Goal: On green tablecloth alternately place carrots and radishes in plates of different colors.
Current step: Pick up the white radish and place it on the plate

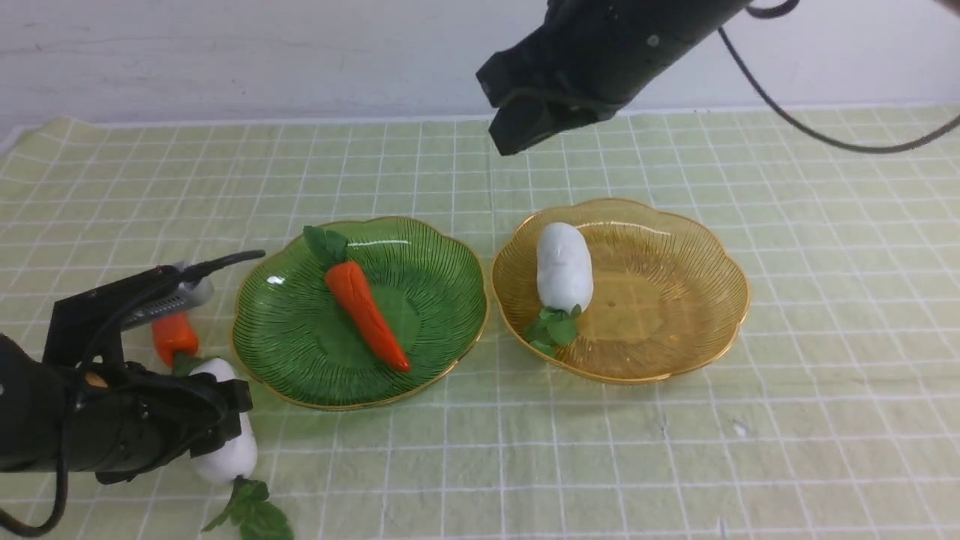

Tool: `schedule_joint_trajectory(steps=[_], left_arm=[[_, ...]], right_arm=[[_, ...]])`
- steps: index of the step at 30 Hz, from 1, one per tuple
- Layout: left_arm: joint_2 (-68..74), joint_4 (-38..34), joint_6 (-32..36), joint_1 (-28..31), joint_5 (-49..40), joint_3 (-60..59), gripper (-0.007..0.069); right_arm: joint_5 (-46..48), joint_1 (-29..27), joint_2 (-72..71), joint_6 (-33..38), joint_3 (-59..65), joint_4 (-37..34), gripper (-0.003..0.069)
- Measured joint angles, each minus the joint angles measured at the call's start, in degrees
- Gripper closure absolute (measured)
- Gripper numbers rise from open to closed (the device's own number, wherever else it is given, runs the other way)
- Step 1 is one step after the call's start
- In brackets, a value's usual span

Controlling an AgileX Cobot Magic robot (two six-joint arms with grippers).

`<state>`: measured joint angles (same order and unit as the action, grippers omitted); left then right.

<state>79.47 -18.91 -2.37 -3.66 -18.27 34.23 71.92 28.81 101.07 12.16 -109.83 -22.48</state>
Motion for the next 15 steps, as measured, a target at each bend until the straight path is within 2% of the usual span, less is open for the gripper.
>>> schedule_joint_trajectory(steps=[10,15], left_arm=[[7.21,-0.61,-0.05,0.00,5.75,1.08,0.0195],[8.30,-1.24,-0.11,0.00,5.41,1.43,0.0200]], right_arm=[[0.41,0.00,-11.04,0.18,14.62,4.02,0.0673],[0.35,0.00,-12.00,0.18,19.68,4.23,0.0673]])
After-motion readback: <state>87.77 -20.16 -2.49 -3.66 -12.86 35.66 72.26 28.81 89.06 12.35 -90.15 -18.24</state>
